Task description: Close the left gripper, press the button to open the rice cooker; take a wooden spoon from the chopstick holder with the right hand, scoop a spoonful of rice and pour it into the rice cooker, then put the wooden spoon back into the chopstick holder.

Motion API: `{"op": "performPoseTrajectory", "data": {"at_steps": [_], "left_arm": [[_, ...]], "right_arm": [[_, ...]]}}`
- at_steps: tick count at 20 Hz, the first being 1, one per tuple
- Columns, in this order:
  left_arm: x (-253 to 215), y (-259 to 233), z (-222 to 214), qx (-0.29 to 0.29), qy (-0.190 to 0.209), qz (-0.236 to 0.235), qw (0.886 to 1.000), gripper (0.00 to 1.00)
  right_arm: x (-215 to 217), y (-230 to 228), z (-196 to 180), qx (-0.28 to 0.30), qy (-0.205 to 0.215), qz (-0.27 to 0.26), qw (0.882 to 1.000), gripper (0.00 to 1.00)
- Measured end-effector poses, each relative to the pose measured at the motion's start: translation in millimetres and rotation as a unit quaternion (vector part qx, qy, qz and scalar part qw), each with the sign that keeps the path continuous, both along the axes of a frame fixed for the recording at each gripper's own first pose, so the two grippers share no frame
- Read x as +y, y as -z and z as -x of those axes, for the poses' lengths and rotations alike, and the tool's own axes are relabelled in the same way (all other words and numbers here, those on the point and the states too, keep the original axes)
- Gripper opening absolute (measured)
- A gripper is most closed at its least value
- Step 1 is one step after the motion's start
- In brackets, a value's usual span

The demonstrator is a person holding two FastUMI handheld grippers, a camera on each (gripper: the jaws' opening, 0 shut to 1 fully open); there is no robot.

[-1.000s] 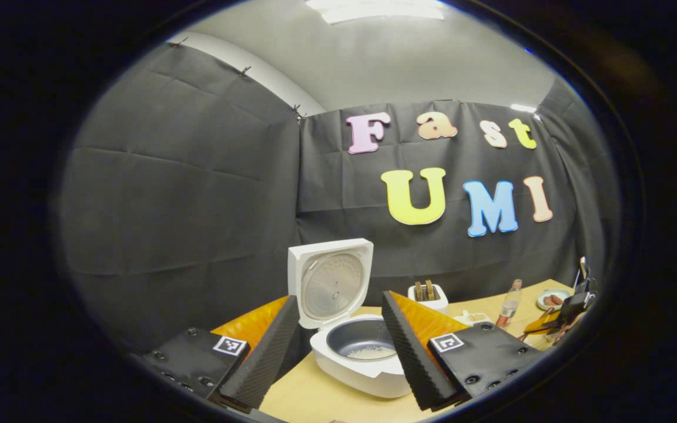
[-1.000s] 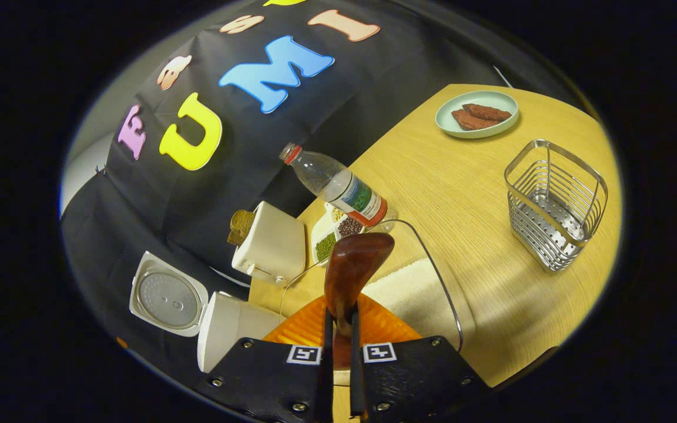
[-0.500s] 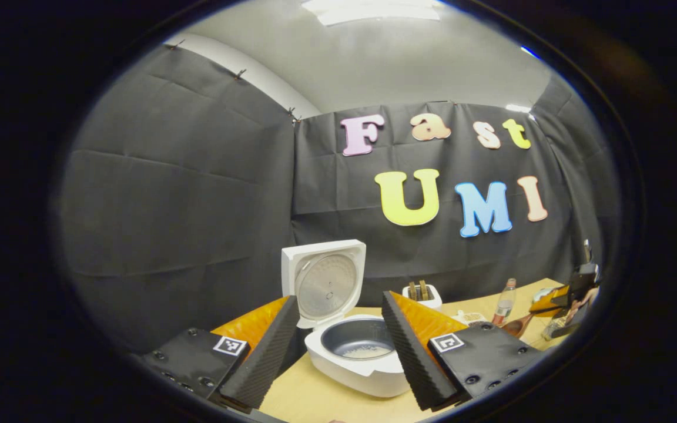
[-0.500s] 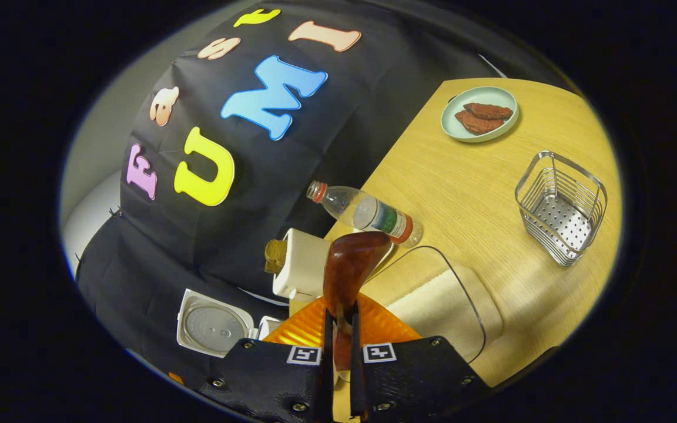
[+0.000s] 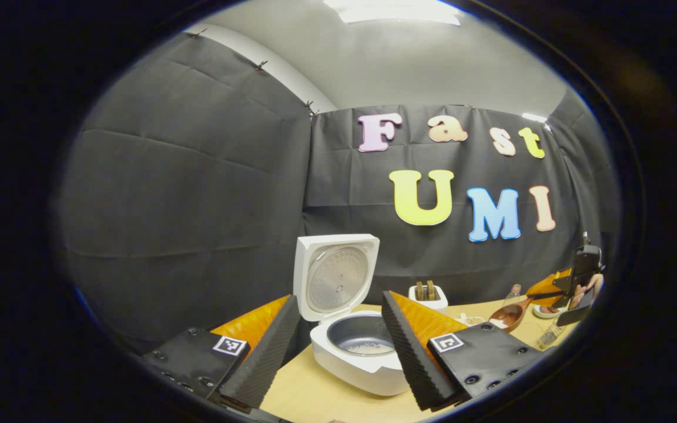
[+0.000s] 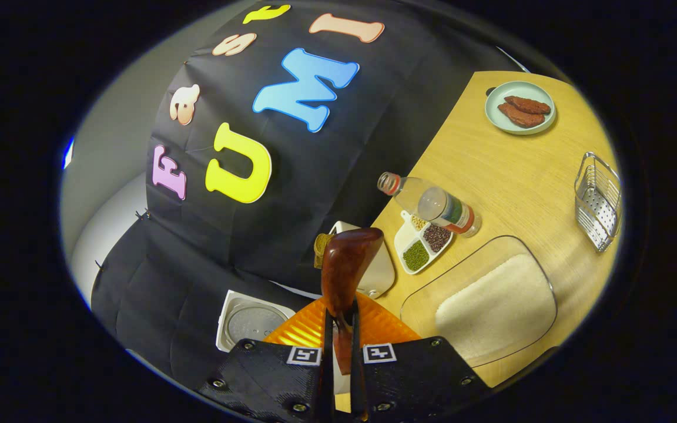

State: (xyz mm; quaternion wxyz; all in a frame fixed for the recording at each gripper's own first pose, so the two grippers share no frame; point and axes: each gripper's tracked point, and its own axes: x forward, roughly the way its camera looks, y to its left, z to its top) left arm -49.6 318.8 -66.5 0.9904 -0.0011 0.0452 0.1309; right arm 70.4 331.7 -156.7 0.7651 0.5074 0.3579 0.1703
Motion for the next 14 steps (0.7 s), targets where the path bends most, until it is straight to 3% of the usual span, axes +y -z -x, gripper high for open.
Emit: {"op": "performPoseTrajectory", "data": {"at_steps": [8,14], "left_arm": [[30,8,22,0.006,-0.039,0.000,0.999,0.98],[48,18,42,0.013,-0.066,0.001,0.998,0.97]], "right_arm": [[82,-42,-10,-0.038,-0.061,-0.019,0.997,0.11],[143,-48,-6,-0.059,-0.104,-0.009,0.993,0.11]]}}
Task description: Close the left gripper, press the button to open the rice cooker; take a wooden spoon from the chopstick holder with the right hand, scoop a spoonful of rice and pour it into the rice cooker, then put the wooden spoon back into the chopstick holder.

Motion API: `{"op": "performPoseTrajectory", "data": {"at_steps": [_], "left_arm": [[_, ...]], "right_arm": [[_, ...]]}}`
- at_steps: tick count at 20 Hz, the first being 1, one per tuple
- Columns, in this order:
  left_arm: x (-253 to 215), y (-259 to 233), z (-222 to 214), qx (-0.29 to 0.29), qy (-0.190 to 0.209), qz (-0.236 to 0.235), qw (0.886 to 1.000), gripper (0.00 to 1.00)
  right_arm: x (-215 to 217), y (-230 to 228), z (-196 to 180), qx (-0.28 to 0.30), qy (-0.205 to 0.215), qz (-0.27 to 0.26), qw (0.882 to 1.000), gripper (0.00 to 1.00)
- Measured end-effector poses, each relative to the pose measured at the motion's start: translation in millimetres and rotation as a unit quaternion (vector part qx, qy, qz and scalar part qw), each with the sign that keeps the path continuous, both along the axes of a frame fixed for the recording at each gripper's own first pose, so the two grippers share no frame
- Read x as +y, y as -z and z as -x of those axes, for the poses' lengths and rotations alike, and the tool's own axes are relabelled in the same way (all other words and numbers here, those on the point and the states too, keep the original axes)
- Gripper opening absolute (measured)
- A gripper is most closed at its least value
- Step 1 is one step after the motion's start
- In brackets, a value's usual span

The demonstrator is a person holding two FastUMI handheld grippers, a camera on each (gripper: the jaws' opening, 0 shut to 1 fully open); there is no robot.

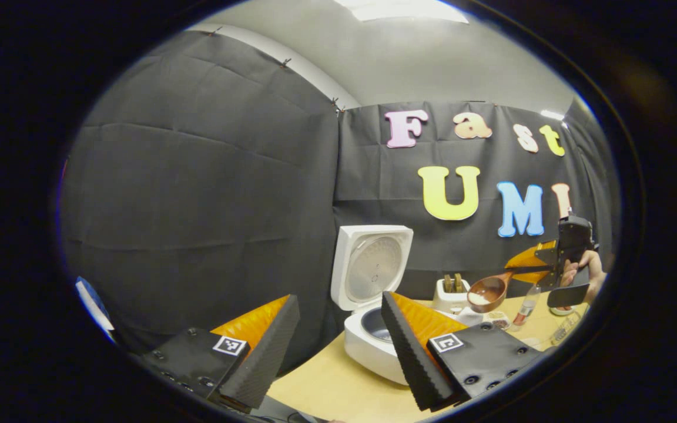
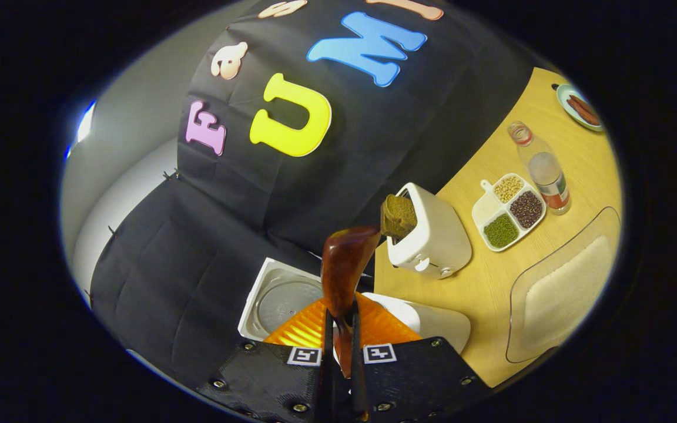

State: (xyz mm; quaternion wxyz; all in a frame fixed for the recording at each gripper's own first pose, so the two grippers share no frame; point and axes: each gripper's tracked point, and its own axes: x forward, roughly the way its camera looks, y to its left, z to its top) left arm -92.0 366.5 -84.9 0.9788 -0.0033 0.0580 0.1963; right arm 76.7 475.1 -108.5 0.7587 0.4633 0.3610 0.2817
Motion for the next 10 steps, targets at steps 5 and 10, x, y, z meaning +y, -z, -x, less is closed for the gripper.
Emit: {"op": "performPoseTrajectory", "data": {"at_steps": [5,10], "left_arm": [[22,11,25,0.015,-0.031,-0.004,0.999,0.98],[41,19,55,0.024,-0.064,0.009,0.998,0.98]], "right_arm": [[54,6,1,-0.016,-0.031,0.014,0.999,0.11],[109,12,0,-0.050,-0.062,0.048,0.996,0.11]]}}
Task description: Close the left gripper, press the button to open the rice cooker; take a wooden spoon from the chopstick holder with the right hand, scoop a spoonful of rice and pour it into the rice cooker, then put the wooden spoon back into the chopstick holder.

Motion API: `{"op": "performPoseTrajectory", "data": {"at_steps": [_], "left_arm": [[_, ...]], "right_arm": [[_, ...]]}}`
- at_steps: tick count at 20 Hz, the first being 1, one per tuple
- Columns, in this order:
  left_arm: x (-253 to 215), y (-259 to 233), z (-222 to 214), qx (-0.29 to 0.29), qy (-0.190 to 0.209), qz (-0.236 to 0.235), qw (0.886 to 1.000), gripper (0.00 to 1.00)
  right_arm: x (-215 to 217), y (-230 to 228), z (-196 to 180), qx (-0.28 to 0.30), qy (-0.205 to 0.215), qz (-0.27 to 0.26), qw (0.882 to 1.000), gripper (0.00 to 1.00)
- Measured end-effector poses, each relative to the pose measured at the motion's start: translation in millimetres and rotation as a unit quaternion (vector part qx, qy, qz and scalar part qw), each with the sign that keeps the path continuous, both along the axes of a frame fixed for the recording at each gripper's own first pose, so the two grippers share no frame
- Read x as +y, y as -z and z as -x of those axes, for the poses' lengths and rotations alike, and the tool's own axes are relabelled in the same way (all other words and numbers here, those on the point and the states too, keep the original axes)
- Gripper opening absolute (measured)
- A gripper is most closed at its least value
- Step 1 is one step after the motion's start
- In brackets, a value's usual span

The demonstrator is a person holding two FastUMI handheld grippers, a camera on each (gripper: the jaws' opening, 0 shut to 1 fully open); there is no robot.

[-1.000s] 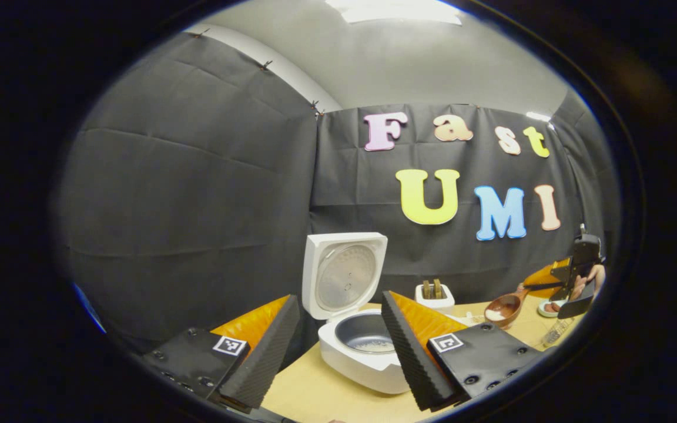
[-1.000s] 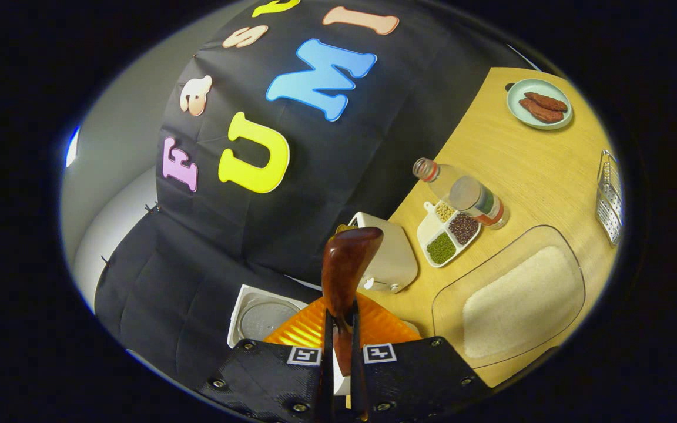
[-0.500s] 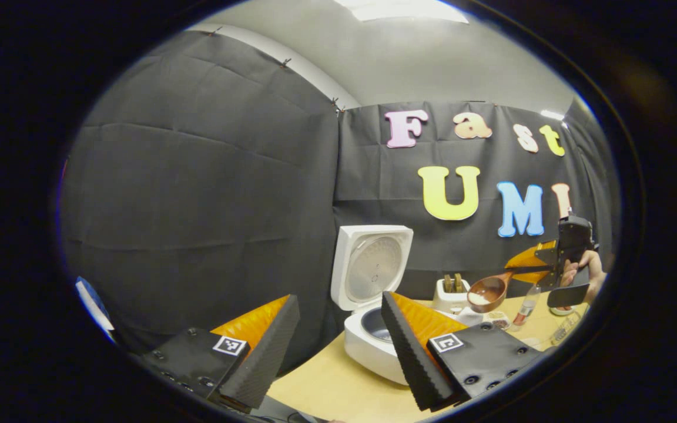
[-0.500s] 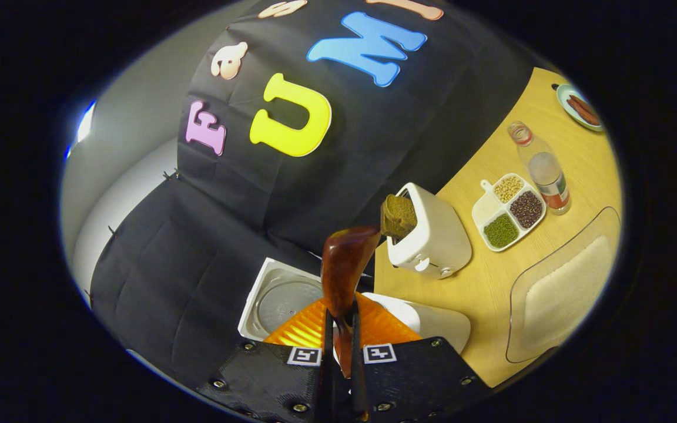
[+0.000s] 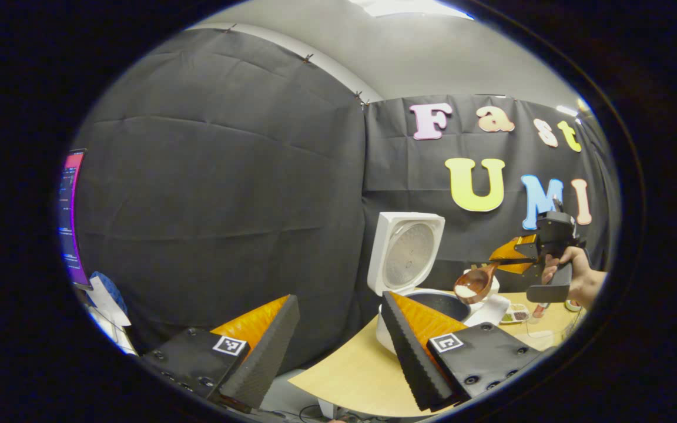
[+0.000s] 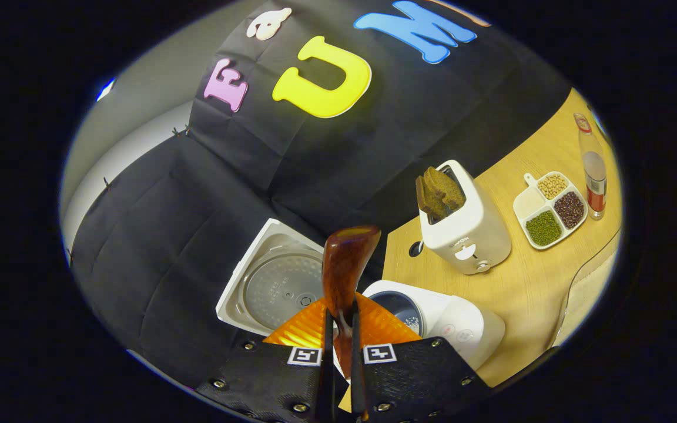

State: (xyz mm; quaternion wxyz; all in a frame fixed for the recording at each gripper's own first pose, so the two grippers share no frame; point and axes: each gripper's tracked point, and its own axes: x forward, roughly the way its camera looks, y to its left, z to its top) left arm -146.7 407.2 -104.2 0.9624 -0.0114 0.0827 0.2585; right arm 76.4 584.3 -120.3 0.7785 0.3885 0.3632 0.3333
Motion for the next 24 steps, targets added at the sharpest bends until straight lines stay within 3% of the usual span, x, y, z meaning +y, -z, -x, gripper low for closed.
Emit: {"op": "performPoseTrajectory", "data": {"at_steps": [6,11,17,22,24], "left_arm": [[13,7,21,0.013,-0.027,-0.005,1.000,0.97],[19,13,34,0.018,-0.044,-0.006,0.999,0.99],[17,18,33,0.020,-0.047,-0.001,0.999,0.97],[14,16,31,0.018,-0.039,0.001,0.999,0.97],[12,14,30,0.017,-0.035,0.003,0.999,0.97]], "right_arm": [[50,11,-1,-0.054,-0.034,0.053,0.996,0.11],[65,26,1,-0.131,-0.071,0.137,0.979,0.11],[65,37,0,-0.226,-0.104,0.224,0.942,0.11],[60,33,-1,-0.311,-0.114,0.284,0.899,0.11],[59,26,-2,-0.350,-0.119,0.306,0.877,0.11]]}}
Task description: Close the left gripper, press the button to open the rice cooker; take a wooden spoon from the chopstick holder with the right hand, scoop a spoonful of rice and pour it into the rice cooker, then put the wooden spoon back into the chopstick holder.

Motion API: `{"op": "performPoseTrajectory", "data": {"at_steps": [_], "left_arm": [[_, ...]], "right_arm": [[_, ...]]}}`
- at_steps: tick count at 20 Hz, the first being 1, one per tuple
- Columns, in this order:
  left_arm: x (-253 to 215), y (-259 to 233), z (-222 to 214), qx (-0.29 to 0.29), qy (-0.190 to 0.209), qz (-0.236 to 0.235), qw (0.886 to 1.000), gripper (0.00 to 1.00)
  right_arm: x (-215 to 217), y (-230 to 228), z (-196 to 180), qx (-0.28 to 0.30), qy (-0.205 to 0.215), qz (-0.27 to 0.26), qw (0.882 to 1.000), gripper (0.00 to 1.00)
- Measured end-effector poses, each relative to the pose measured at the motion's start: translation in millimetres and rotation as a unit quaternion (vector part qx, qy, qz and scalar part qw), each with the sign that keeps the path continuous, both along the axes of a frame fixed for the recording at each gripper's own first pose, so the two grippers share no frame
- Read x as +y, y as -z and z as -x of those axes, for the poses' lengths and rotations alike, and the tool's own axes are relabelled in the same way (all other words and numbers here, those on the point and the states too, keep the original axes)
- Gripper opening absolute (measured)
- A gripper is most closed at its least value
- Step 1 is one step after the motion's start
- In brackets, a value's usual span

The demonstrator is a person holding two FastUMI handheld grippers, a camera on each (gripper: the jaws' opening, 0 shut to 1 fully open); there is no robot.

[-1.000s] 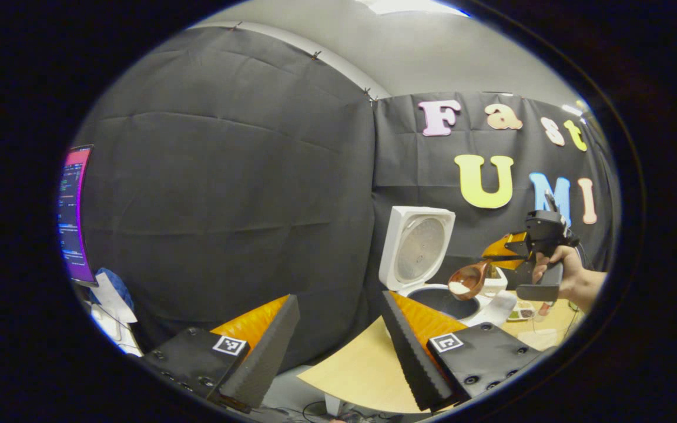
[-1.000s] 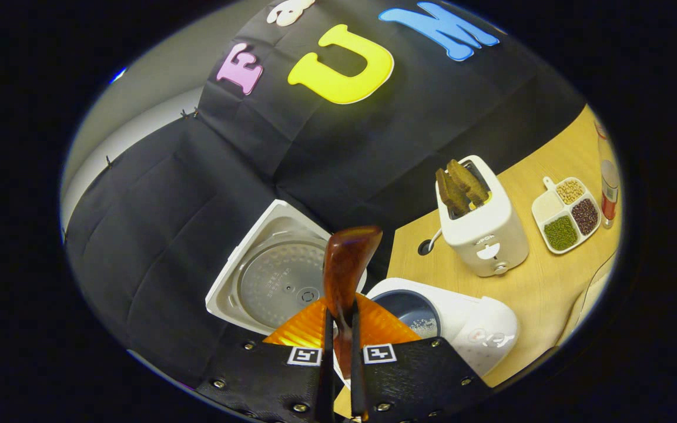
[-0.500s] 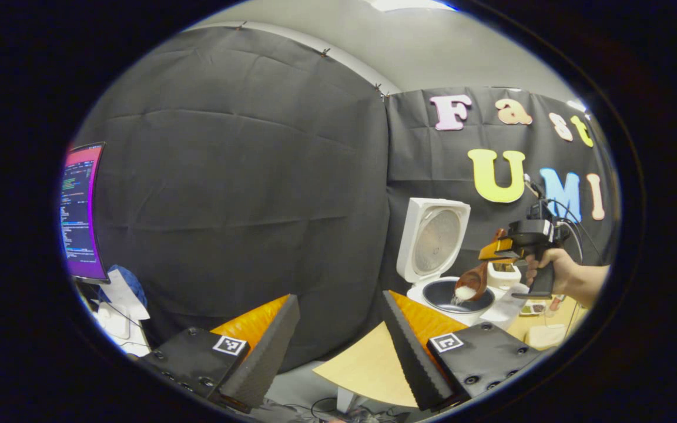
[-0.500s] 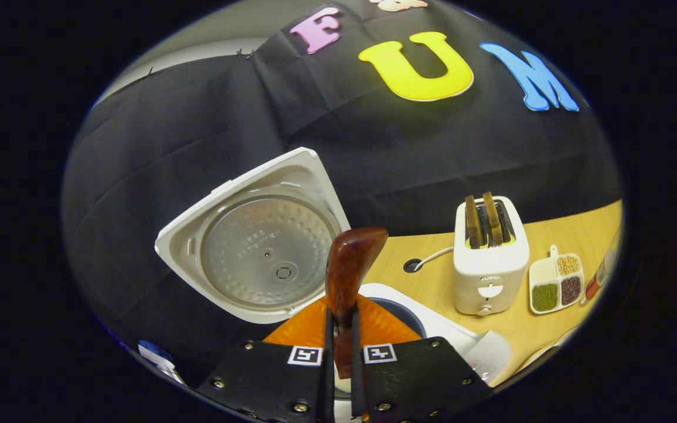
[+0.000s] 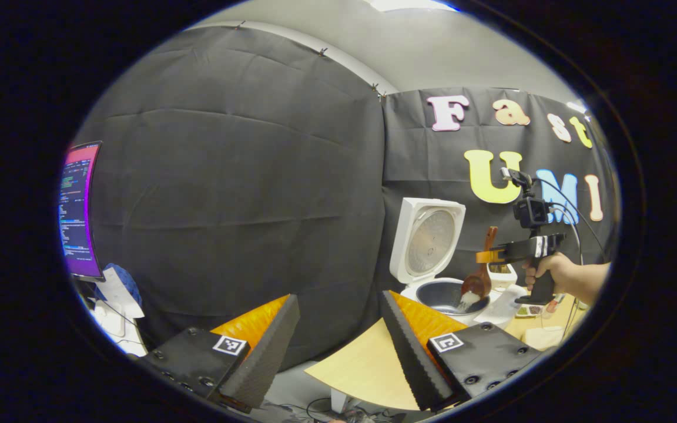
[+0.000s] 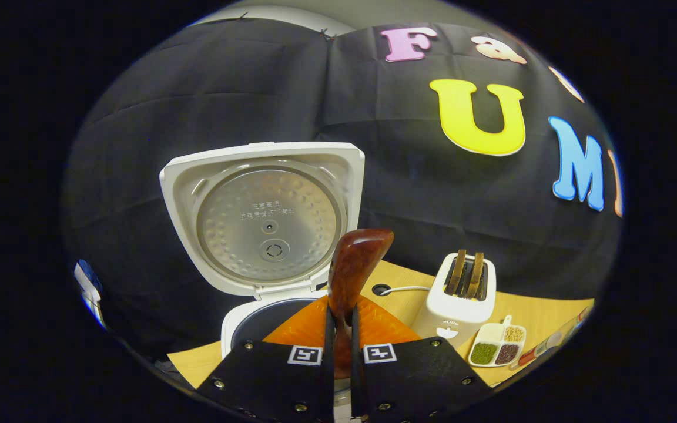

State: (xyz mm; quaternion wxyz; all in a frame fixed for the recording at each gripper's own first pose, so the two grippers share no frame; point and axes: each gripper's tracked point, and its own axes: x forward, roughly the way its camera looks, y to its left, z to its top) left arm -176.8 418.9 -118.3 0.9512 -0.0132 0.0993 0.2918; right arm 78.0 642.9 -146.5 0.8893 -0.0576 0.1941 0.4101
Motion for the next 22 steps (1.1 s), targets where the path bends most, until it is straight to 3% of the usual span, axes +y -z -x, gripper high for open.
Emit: {"op": "performPoseTrajectory", "data": {"at_steps": [6,9,12,16,19,22], "left_arm": [[-2,-5,-3,-0.005,0.013,0.001,1.000,0.97],[-1,-4,-4,-0.005,0.012,0.000,1.000,0.97],[-2,-3,-4,-0.006,0.012,0.004,1.000,0.97],[-2,-6,-5,-0.007,0.010,0.007,1.000,0.98],[-3,-11,-7,-0.010,0.013,-0.003,1.000,0.98],[-7,-23,-8,-0.018,0.023,-0.008,1.000,0.98]], "right_arm": [[-2,-20,6,-0.140,-0.036,0.063,0.987,0.11],[-2,-23,9,-0.162,-0.043,0.071,0.983,0.11],[-2,-23,11,-0.116,-0.037,0.048,0.991,0.12],[-4,-25,12,-0.009,-0.012,-0.024,1.000,0.11],[-14,-32,9,0.068,0.018,-0.086,0.994,0.12],[-34,-48,9,0.128,0.046,-0.153,0.979,0.11]]}}
